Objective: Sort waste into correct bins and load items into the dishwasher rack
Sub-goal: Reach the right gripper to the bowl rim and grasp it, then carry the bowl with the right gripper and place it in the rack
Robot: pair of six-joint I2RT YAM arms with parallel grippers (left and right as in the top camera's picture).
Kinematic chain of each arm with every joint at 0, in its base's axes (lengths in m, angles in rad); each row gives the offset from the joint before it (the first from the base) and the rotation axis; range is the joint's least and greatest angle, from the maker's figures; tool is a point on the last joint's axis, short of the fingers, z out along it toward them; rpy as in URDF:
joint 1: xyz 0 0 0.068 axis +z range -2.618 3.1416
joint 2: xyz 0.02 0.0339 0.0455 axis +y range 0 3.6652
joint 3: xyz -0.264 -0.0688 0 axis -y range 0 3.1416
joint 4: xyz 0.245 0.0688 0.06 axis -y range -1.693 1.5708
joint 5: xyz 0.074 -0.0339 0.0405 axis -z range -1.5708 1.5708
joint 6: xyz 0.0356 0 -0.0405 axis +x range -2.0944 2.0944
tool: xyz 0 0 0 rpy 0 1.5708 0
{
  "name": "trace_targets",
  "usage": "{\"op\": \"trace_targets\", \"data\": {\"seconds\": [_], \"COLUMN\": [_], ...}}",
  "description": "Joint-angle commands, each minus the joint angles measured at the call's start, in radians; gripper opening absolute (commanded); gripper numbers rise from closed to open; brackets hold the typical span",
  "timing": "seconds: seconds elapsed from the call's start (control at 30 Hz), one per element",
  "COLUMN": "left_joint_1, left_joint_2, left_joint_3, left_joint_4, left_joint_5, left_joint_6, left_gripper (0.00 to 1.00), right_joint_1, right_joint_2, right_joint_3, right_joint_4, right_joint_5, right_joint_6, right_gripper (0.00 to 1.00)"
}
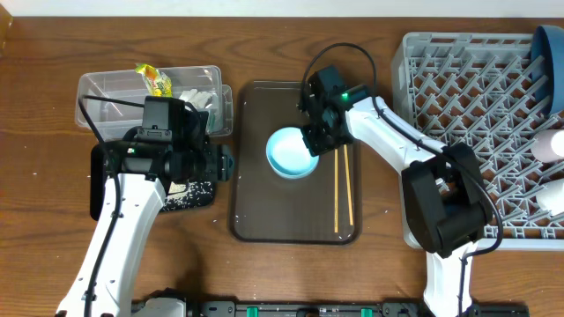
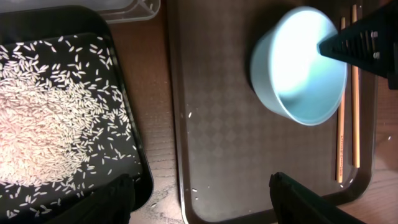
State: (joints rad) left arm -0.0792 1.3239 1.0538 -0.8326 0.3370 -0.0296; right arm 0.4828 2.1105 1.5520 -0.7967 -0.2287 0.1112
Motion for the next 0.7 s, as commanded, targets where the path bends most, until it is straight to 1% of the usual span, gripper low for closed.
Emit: {"op": "trace_targets", "data": {"seconds": [0.0,0.2,0.33,0.47,0.57,0.67], "left_joint_1": [0.005,0.005,0.005,0.005,0.005,0.005], "left_joint_2": [-0.005,-0.004,-0.005,-0.005,-0.005,-0.005], "left_joint_3": [0.002,0.002,0.002,0.002,0.002,0.002], "left_joint_4": [-0.005,-0.005,-0.005,-0.004,-0.004,-0.004], "left_joint_5": [0.001,0.001,0.001,0.001,0.001,0.001], "left_joint_6": [-0.002,-0.002,-0.002,-0.002,-0.002,-0.002], "left_gripper": [0.73,0.72,0.73,0.72,0.72,0.73], "right_joint_1": [0.003,-0.054,-0.123,-0.187,-0.220,-0.254], "right_joint_2": [0.010,-0.046,-0.159,-0.292,-0.353,-0.366], "right_joint_3": [0.004,0.006,0.006,0.006,0.005,0.005], "right_joint_4": [0.016,0.018,0.024,0.077,0.145,0.251], "right_joint_5": [0.030,0.069,0.203,0.472,0.736,1.042], "right_joint_6": [0.053,0.037,0.004,-0.084,-0.147,-0.216], "right_gripper": [0.01,0.01,0.01,0.01,0.01,0.01]}}
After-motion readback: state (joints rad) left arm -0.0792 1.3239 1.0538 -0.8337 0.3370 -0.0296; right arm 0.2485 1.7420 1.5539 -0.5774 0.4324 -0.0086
